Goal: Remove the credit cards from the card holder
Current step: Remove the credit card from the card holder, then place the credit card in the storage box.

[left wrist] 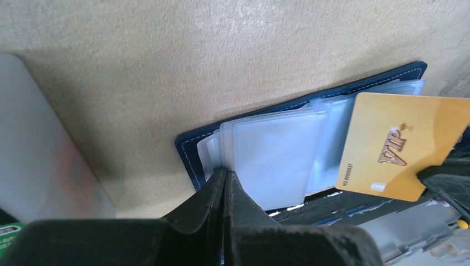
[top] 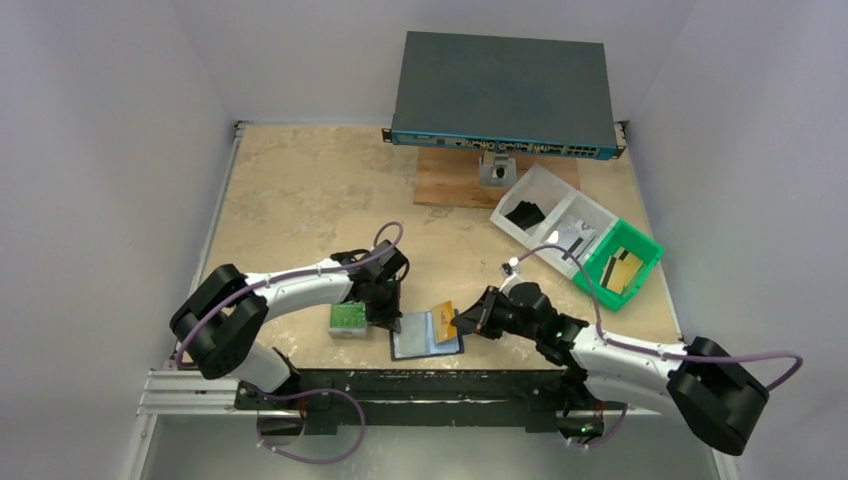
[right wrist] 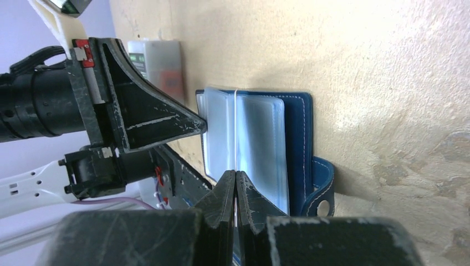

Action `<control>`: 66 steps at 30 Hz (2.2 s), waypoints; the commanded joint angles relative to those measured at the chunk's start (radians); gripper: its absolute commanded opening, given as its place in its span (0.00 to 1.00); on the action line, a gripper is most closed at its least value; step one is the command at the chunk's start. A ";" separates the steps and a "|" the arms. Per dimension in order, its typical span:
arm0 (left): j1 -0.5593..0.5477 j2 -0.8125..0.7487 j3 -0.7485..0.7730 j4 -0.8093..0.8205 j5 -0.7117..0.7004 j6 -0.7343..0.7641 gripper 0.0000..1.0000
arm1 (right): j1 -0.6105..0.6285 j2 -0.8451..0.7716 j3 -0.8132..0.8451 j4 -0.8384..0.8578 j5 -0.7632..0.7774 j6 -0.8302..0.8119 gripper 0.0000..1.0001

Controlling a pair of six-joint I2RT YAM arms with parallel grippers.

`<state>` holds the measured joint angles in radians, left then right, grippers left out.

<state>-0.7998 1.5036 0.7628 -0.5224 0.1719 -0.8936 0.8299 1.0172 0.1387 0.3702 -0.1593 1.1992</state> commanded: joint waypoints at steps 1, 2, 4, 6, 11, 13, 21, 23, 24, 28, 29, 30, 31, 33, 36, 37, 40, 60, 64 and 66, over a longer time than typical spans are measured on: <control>-0.005 -0.044 0.072 -0.059 -0.022 0.043 0.00 | -0.004 -0.076 0.059 -0.155 0.061 -0.032 0.00; -0.006 -0.056 0.089 -0.068 -0.019 0.048 0.00 | -0.004 -0.093 0.065 -0.174 0.064 -0.033 0.00; -0.008 -0.078 0.130 -0.089 -0.017 0.057 0.00 | -0.003 -0.116 0.077 -0.204 0.071 -0.035 0.00; -0.010 -0.101 0.163 -0.110 -0.016 0.068 0.00 | -0.004 -0.138 0.092 -0.241 0.084 -0.038 0.00; -0.010 -0.162 0.223 -0.167 -0.028 0.098 0.23 | -0.005 -0.212 0.147 -0.358 0.133 -0.049 0.00; -0.010 -0.186 0.232 -0.180 -0.030 0.105 0.33 | -0.005 -0.240 0.173 -0.423 0.157 -0.053 0.00; -0.011 -0.249 0.257 -0.214 -0.015 0.156 0.55 | -0.023 -0.293 0.241 -0.580 0.245 -0.047 0.00; -0.010 -0.259 0.259 -0.220 -0.012 0.170 0.56 | -0.029 -0.297 0.268 -0.636 0.285 -0.041 0.00; -0.010 -0.265 0.260 -0.225 -0.012 0.179 0.56 | -0.034 -0.300 0.282 -0.670 0.305 -0.041 0.00; -0.010 -0.287 0.258 -0.234 0.000 0.210 0.56 | -0.085 -0.317 0.352 -0.821 0.378 -0.052 0.00; -0.010 -0.290 0.256 -0.234 0.003 0.217 0.56 | -0.103 -0.320 0.371 -0.874 0.398 -0.056 0.00; -0.010 -0.293 0.254 -0.233 0.008 0.223 0.56 | -0.123 -0.318 0.388 -0.914 0.415 -0.062 0.00; -0.010 -0.297 0.250 -0.229 0.011 0.229 0.56 | -0.146 -0.316 0.413 -0.948 0.430 -0.070 0.00; -0.010 -0.299 0.244 -0.217 0.024 0.237 0.56 | -0.206 -0.303 0.451 -1.011 0.457 -0.096 0.00; -0.010 -0.296 0.235 -0.197 0.052 0.246 0.56 | -0.309 -0.255 0.511 -1.082 0.489 -0.163 0.00; -0.010 -0.296 0.232 -0.192 0.057 0.249 0.55 | -0.348 -0.240 0.530 -1.100 0.494 -0.189 0.00; -0.010 -0.296 0.225 -0.181 0.066 0.256 0.56 | -0.492 -0.195 0.591 -1.143 0.501 -0.281 0.00; -0.008 -0.282 0.194 -0.134 0.140 0.277 0.53 | -1.129 0.031 0.858 -1.207 0.565 -0.603 0.00; -0.007 -0.287 0.188 -0.132 0.145 0.277 0.53 | -1.148 0.099 0.860 -1.159 0.514 -0.587 0.00; -0.007 -0.291 0.184 -0.133 0.144 0.278 0.53 | -1.148 0.145 0.858 -1.128 0.504 -0.577 0.00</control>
<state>-0.8066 1.2297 0.9649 -0.6872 0.2947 -0.6342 -0.3141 1.0985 0.9943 -0.8349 0.3729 0.6342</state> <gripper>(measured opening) 0.536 0.004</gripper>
